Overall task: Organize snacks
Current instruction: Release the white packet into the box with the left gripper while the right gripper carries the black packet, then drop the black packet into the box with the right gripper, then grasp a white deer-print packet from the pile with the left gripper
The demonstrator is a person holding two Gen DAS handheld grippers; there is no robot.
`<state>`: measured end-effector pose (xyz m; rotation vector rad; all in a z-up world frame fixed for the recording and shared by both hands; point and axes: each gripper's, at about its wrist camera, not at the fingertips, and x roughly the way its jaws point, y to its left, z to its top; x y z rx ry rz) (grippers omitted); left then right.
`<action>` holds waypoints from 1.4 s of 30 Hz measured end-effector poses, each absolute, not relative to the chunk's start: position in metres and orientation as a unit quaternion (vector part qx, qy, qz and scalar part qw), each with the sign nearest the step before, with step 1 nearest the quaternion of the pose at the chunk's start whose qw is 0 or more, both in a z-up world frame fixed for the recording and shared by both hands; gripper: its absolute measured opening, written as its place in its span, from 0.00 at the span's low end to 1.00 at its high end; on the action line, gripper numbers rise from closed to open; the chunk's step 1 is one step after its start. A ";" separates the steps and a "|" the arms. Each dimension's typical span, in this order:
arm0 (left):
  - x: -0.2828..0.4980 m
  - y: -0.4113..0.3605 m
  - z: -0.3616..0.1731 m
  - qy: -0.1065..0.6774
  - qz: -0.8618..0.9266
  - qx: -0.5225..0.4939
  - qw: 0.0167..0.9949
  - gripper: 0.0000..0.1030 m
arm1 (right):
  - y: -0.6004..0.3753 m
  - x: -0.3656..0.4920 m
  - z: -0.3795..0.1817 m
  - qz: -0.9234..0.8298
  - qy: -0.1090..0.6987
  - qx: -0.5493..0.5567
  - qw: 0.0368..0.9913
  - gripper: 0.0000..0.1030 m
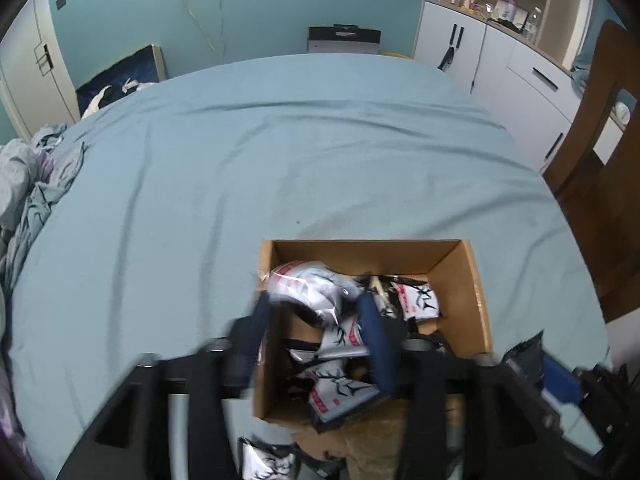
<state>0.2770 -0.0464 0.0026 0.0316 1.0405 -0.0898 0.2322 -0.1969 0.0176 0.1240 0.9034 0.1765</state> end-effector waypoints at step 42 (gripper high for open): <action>0.088 0.006 0.031 0.476 -0.031 0.033 0.878 0.97 | -0.242 0.085 0.026 -0.005 0.452 0.044 0.891 0.80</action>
